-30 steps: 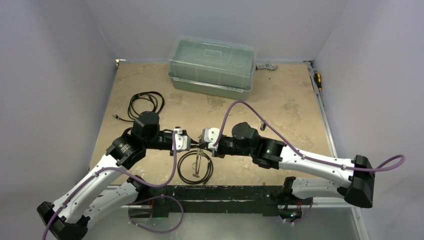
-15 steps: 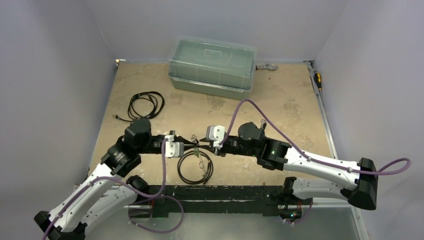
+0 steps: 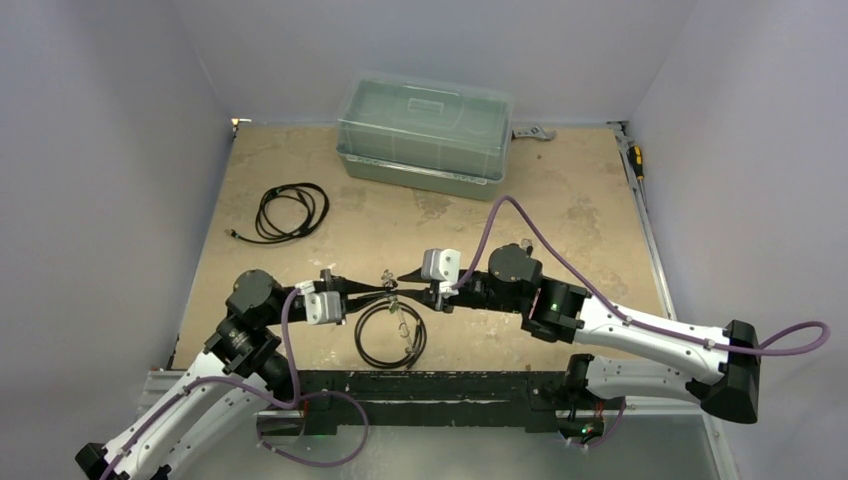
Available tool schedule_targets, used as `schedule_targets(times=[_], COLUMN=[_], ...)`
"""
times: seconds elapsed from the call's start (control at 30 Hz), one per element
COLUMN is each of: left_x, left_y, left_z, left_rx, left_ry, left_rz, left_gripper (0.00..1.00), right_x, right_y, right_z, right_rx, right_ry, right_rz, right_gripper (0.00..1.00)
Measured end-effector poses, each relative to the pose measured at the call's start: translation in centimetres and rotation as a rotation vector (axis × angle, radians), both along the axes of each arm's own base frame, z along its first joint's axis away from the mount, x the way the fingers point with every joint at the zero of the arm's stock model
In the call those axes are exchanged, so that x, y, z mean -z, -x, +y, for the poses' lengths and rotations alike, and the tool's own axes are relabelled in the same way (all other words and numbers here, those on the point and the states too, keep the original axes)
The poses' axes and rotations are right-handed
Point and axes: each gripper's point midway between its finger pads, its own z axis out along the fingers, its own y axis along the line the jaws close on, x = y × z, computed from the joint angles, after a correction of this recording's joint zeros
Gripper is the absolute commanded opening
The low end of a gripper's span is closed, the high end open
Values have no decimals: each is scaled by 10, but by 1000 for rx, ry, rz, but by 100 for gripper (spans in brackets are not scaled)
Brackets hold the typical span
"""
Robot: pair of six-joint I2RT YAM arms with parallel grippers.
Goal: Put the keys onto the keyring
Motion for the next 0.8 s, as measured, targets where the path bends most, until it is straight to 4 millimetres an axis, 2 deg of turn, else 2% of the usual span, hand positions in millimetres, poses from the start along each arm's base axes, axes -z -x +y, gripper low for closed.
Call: schedule_targets(times=[0.33, 0.5, 0.8], left_x=[-23, -38, -46], left_y=[5, 8, 11], left_z=[3, 6, 7], left_rx=[-3, -8, 0], left_ry=[111, 162, 192], left_rz=[2, -26, -27], left_gripper=[0, 0, 0], right_x=[-18, -11, -8], right_y=[2, 3, 3], right_z=[-1, -2, -2], right_rx=[-9, -8, -8], right_ry=[-59, -44, -38], right_rz=[-21, -14, -12], right_gripper=[31, 31, 31])
